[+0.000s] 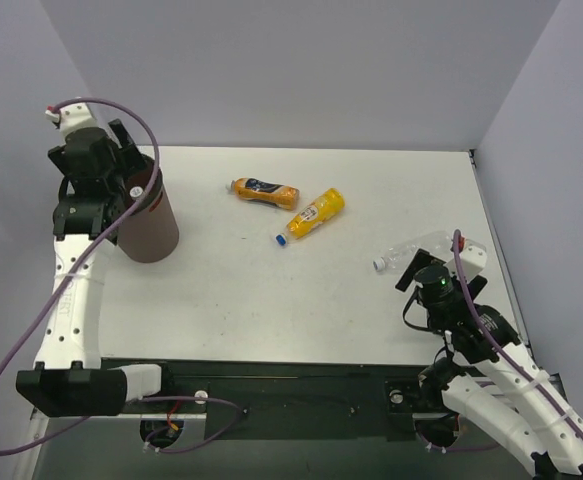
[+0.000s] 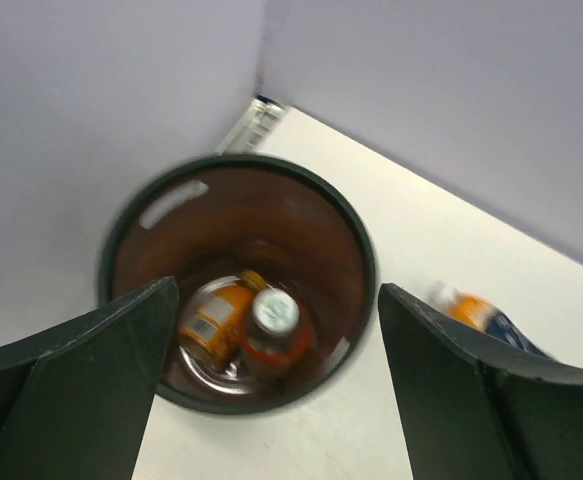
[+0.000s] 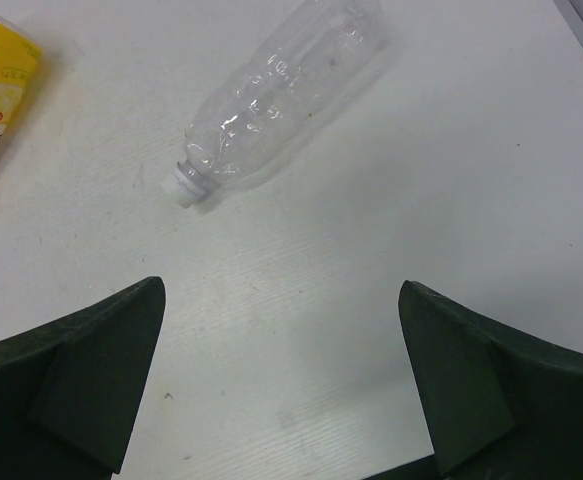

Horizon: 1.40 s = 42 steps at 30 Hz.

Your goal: Put the plastic bottles in the bin

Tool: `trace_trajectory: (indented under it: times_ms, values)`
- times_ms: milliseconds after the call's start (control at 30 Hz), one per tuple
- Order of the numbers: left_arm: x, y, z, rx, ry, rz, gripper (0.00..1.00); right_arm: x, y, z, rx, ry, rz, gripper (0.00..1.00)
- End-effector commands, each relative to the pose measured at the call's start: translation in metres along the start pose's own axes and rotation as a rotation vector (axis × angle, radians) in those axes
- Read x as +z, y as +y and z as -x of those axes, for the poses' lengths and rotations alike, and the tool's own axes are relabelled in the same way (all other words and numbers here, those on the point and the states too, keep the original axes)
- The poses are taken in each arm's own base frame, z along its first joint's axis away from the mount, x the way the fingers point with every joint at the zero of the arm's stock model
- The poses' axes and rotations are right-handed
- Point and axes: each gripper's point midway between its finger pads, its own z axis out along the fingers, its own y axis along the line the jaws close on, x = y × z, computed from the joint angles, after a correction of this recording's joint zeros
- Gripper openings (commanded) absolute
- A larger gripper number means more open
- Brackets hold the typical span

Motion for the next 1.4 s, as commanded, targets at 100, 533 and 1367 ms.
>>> trace_trajectory:
  times_ms: [100,533,1367]
  values:
    - [-0.076,-0.098,-0.073,0.123,0.113,-0.377,0.93,0.008,0.018,0.000,0.033,0.024,0.000,0.96]
    - [-0.090,-0.262,-0.255,0.536,0.448,-0.702,0.93,0.002,0.024,0.010,0.078,0.010,0.033,0.95]
    - [-0.044,-0.375,-0.389,0.772,0.570,-0.813,0.91,-0.011,-0.002,0.010,0.109,-0.030,0.018,0.94]
